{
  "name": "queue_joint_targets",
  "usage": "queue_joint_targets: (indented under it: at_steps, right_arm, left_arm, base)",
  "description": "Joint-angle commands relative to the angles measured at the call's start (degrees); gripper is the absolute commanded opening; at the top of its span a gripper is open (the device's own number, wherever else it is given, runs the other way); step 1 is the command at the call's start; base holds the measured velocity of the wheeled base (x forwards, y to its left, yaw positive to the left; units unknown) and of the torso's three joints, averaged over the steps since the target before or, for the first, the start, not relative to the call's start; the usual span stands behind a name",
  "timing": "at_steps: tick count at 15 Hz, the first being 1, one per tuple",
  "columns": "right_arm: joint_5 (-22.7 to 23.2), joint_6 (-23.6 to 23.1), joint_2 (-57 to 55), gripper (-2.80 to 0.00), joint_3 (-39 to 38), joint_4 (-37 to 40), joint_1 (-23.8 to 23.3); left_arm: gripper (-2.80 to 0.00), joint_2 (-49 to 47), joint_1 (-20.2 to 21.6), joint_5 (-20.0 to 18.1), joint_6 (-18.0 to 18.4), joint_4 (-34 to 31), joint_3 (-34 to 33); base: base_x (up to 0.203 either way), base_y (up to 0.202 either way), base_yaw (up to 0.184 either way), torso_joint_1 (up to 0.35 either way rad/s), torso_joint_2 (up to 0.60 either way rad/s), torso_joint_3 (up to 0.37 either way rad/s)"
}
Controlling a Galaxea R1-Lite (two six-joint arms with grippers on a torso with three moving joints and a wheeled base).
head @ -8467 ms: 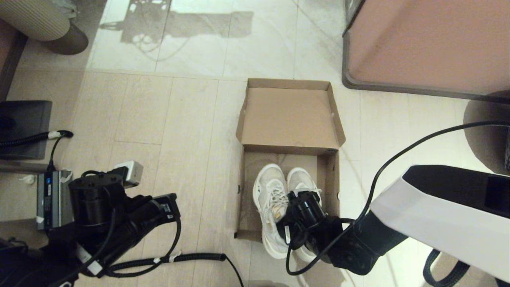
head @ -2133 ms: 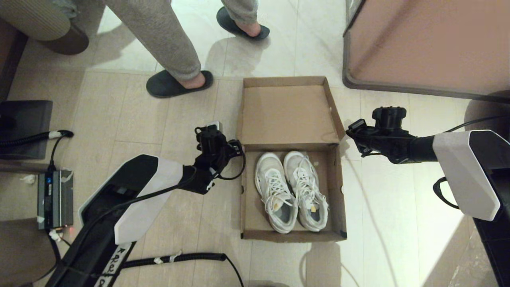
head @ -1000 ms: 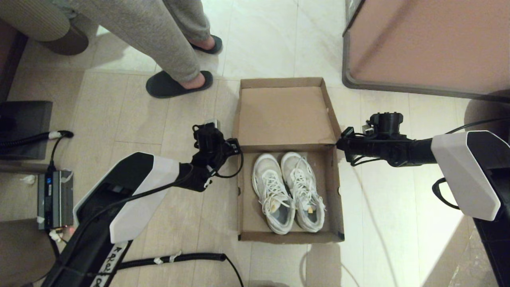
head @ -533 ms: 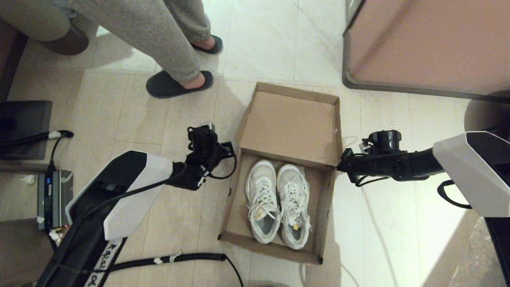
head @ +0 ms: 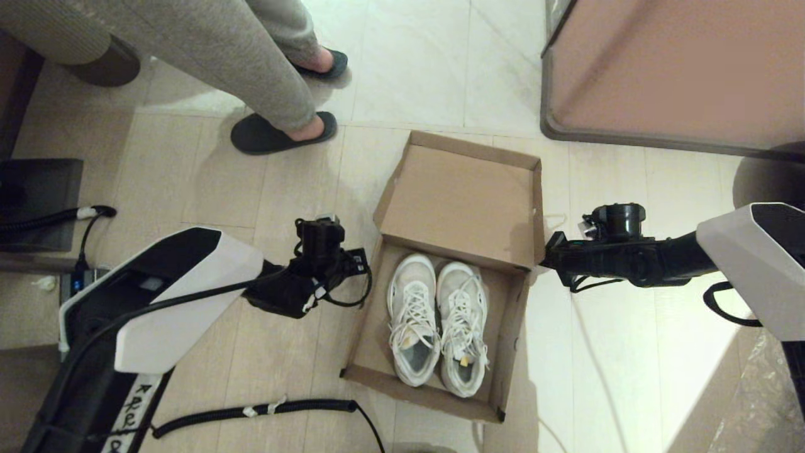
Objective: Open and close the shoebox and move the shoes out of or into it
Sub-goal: Close the shoe box
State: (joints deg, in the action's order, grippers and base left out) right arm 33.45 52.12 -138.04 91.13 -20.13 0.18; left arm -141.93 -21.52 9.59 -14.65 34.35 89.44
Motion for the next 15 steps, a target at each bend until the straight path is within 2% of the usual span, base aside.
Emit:
queue_joint_targets:
  at_steps: [1, 5, 10, 15]
  right_arm:
    - [-1.11, 0.44, -1.18, -2.80, 1.60, -0.27, -0.62]
    - [-1.22, 0.67, -1.11, -2.80, 2.21, -0.29, -1.53]
    - [-2.69, 0.88, -0.74, -2.80, 2.04, -0.44, -2.29]
    - [-2.68, 1.96, -2.13, -2.80, 6.60, -0.47, -3.31]
  left_arm:
    - [-2.80, 2.50, -0.49, 0.07, -0.11, 0.09, -3.69]
    - [-2.80, 4.87, -1.89, -0.08, -0.85, -2.67, -10.02]
    - [-2.80, 4.23, -4.79, -0.10, -5.90, -5.01, -9.63]
    - [-2.80, 5.36, -6.92, 0.11, -7.42, -5.61, -12.21]
  base:
    - [0.000, 0.000, 0.000, 0.000, 0.00, 0.000]
    - [0.000, 0.000, 0.000, 0.000, 0.00, 0.000]
    - [0.000, 0.000, 0.000, 0.000, 0.00, 0.000]
    - [0.000, 0.000, 0.000, 0.000, 0.00, 0.000]
